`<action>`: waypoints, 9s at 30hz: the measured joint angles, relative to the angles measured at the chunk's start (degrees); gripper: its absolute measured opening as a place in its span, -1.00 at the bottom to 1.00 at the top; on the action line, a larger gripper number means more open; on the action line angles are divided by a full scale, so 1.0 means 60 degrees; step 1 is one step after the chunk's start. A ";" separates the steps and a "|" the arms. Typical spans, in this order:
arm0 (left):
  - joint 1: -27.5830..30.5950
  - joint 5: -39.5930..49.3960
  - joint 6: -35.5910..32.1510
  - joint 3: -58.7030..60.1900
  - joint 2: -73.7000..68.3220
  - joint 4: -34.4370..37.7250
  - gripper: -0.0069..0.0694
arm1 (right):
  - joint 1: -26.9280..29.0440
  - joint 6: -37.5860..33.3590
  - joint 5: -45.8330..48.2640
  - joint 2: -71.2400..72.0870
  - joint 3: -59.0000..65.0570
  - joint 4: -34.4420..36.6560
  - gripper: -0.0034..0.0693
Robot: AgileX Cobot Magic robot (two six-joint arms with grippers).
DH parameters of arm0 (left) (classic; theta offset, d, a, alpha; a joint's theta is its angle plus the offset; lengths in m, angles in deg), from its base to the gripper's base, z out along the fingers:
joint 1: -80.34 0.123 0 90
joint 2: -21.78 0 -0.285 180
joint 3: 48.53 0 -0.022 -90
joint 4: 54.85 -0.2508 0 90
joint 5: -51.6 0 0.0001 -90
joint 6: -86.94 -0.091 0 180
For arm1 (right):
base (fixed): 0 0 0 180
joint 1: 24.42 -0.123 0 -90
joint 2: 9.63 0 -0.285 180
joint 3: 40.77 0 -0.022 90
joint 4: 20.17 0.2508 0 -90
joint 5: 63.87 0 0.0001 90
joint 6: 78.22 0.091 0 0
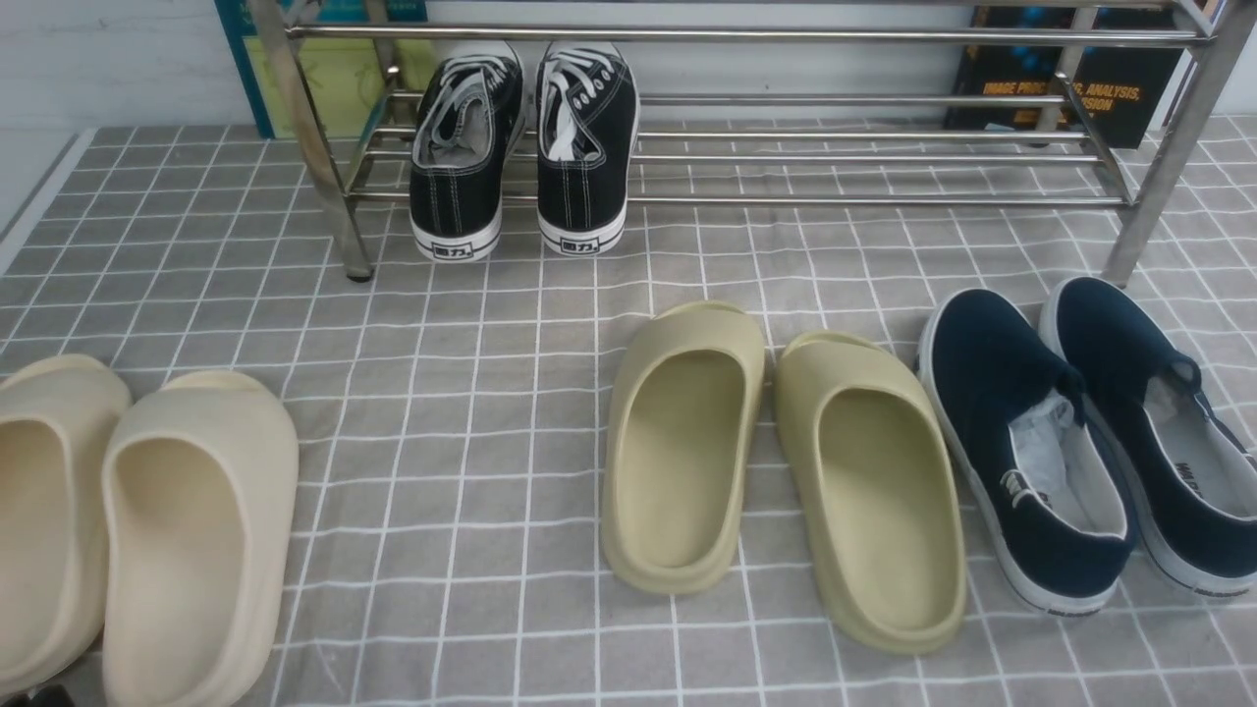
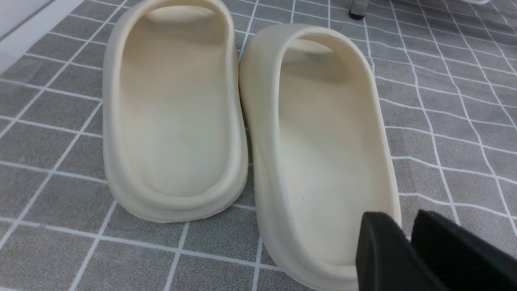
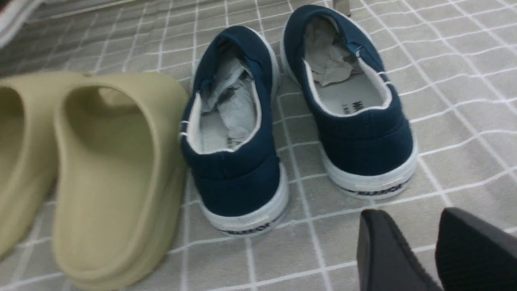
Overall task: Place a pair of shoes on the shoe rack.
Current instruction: Use the right arm to grab the shoe closest to it, then use the right arm to put a shoe into the shoe rack, then use the right arm to grab the shoe closest to it, then use the right arm to put a shoe into the shoe rack
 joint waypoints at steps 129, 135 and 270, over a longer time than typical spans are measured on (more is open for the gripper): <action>-0.0007 0.0003 0.0000 0.0000 0.0000 0.0000 -0.25 | -0.3256 -0.3968 0.7791 -2.0314 -1.9612 -0.1690 -0.78; -0.0007 0.0003 0.0000 0.0000 0.0000 0.0000 -0.25 | -0.3256 -0.3968 0.6891 -2.0658 -1.9909 -0.2199 -0.78; -0.0019 0.0003 -0.0010 0.0000 0.0000 0.0008 -0.20 | -0.2024 -0.3027 0.5948 -2.1709 -2.0608 -0.3139 -0.80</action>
